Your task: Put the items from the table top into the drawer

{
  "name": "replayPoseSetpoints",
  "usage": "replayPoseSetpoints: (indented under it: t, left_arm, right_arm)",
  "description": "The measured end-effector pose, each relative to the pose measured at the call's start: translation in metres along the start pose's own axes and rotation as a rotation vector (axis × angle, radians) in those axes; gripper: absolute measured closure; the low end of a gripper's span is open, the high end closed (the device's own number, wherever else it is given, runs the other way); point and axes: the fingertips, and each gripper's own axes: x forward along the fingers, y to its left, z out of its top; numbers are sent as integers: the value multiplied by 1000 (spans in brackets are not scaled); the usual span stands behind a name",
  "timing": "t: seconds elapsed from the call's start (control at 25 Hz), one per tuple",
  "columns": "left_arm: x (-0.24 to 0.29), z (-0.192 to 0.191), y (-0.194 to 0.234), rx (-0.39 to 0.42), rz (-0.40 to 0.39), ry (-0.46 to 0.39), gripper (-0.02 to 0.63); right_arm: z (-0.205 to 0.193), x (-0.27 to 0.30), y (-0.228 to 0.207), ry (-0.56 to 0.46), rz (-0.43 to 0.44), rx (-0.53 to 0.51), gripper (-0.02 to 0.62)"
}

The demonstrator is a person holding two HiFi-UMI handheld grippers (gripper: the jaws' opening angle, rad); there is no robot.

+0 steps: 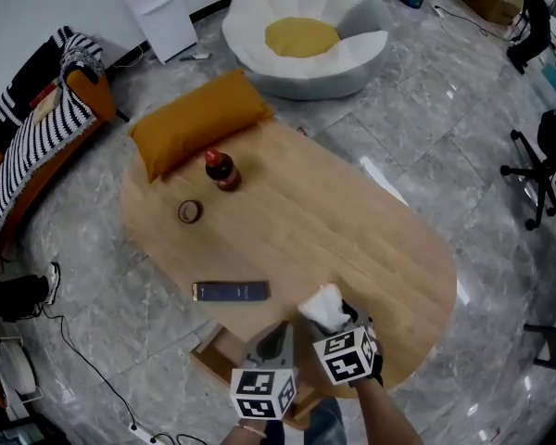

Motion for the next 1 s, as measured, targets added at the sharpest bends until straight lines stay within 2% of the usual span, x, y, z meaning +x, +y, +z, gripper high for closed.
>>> replayPoseSetpoints:
  t: [0.12, 0.48, 1.0]
  left_arm:
    - [1, -2, 0, -12, 1, -2, 597]
    - [-10, -12, 5, -32, 11, 1, 597]
    - [-41, -26, 19, -46, 42, -12, 597]
  right_arm:
    - [-1, -1, -1, -4, -8, 4, 297]
    - [3, -8, 0, -40, -37, 3, 342]
    - [17, -36, 38, -125, -20, -22, 356]
